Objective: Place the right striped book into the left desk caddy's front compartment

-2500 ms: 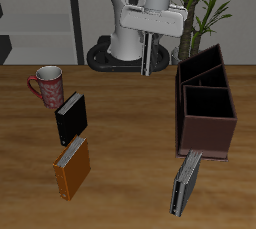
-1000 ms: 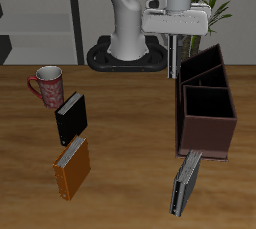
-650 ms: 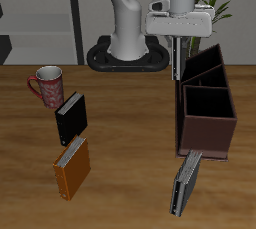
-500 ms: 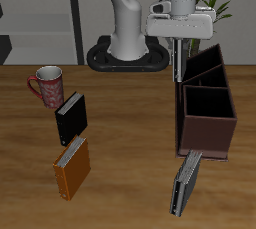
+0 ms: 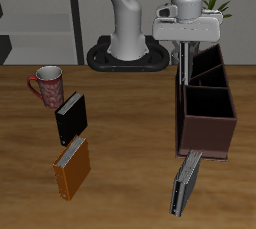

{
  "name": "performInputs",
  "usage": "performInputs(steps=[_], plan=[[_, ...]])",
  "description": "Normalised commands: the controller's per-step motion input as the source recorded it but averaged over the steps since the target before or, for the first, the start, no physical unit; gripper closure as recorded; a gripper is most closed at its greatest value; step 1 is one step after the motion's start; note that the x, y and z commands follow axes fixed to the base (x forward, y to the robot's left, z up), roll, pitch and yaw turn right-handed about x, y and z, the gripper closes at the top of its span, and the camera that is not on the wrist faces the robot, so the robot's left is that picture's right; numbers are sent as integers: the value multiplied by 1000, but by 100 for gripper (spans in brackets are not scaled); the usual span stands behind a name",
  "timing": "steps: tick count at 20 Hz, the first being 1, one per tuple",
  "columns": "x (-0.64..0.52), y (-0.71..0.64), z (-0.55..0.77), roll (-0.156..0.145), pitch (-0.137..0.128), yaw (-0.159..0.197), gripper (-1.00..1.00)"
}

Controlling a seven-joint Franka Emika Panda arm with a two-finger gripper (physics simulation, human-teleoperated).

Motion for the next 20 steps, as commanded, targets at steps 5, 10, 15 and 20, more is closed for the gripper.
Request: performInputs(steps=[5,10,15,20], plan=[[14,115,-63,20,8,-8,100],[13,25,-42,5,5,-6,100],[99,47,-67,4,18,-7,100],[113,46,-133,1,31,-7,100]])
